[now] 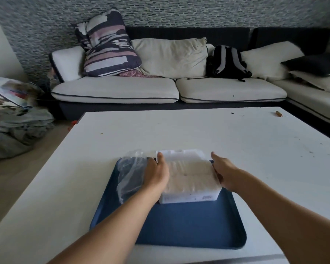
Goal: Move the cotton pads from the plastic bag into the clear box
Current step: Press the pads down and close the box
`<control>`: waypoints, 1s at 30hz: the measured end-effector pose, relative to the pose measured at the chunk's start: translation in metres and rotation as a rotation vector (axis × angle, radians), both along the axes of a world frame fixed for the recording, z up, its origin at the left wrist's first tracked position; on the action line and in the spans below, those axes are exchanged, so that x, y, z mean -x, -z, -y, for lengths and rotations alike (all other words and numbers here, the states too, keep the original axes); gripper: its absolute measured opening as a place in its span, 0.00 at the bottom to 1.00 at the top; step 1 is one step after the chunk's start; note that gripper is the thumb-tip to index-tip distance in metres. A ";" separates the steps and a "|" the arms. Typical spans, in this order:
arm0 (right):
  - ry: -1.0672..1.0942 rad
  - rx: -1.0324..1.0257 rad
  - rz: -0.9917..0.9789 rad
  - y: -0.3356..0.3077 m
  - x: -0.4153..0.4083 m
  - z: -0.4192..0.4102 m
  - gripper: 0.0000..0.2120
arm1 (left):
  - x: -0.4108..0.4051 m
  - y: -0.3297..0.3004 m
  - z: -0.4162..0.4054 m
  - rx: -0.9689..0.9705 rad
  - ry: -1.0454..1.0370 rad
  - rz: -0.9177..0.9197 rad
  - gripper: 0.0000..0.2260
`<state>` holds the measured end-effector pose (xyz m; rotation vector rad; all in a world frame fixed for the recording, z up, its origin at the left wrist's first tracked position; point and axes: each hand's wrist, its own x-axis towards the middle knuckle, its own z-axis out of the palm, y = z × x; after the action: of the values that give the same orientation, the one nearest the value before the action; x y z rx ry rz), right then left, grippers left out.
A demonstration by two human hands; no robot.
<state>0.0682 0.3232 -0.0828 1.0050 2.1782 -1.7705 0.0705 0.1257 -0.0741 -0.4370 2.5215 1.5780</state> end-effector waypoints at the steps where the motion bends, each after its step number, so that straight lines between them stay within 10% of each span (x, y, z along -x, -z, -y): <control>1: -0.014 0.079 0.003 0.001 -0.002 0.005 0.27 | 0.002 0.000 0.000 -0.050 -0.018 0.028 0.29; 14: 0.174 0.485 -0.242 -0.007 -0.026 0.015 0.31 | 0.017 0.001 0.026 -0.754 -0.137 0.145 0.25; 19: -0.104 -0.270 -0.309 -0.018 -0.029 0.002 0.17 | -0.001 -0.012 0.020 0.031 0.362 -0.211 0.11; 23: -0.647 -0.874 -0.508 -0.016 -0.043 0.027 0.22 | -0.023 0.007 0.015 0.680 0.676 -0.381 0.25; 30: -0.869 -1.245 -0.403 0.005 -0.056 0.057 0.28 | -0.027 0.028 0.019 0.736 0.665 -0.439 0.25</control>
<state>0.1239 0.2666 -0.0876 -0.3525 3.1840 -0.1277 0.0975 0.1069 -0.1022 0.7116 3.0203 0.5167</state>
